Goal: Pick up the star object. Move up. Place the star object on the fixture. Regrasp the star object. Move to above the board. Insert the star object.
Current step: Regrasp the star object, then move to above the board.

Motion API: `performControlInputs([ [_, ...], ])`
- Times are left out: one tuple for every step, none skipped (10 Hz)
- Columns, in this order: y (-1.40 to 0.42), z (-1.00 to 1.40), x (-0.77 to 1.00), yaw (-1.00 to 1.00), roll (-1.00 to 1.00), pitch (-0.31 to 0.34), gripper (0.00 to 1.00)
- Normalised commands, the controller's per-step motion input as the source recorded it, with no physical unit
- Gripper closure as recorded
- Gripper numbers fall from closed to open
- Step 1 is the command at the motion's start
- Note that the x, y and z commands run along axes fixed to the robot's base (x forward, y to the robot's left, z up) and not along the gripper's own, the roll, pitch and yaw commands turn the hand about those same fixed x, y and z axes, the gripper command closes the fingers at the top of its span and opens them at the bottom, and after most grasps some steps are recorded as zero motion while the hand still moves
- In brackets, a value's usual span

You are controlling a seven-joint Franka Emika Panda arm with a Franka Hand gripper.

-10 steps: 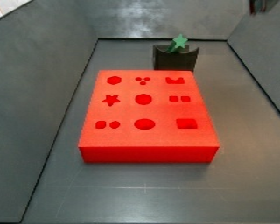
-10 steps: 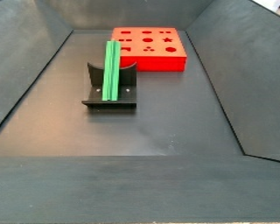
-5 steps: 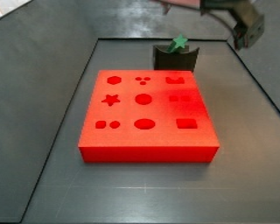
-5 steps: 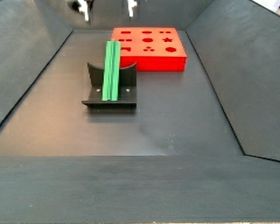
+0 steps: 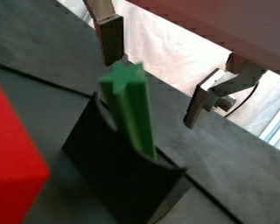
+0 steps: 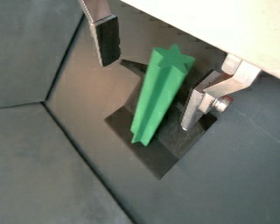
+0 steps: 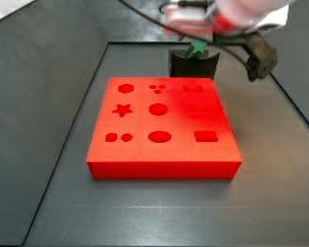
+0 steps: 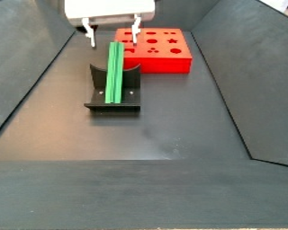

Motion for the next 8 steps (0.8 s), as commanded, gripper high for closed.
performControlInputs([
  [0.0,-0.72,0.11,0.0,0.08,-0.002,0.0],
  [-0.01,-0.57,0.11,0.01,0.08,0.016,0.0],
  [-0.01,-0.48,0.1,0.01,0.08,0.02,0.0],
  [-0.01,-0.25,0.09,0.03,0.08,0.024,0.0],
  [0.0,0.0,0.0,0.0,0.0,0.0,1.0],
  [-0.1,1.0,-0.25,0.04,0.01,-0.113,1.0],
  [-0.1,1.0,-0.25,0.04,0.0,-0.113,1.0],
  [-0.09,1.0,-0.25,0.04,-0.03,-0.134,1.0],
])
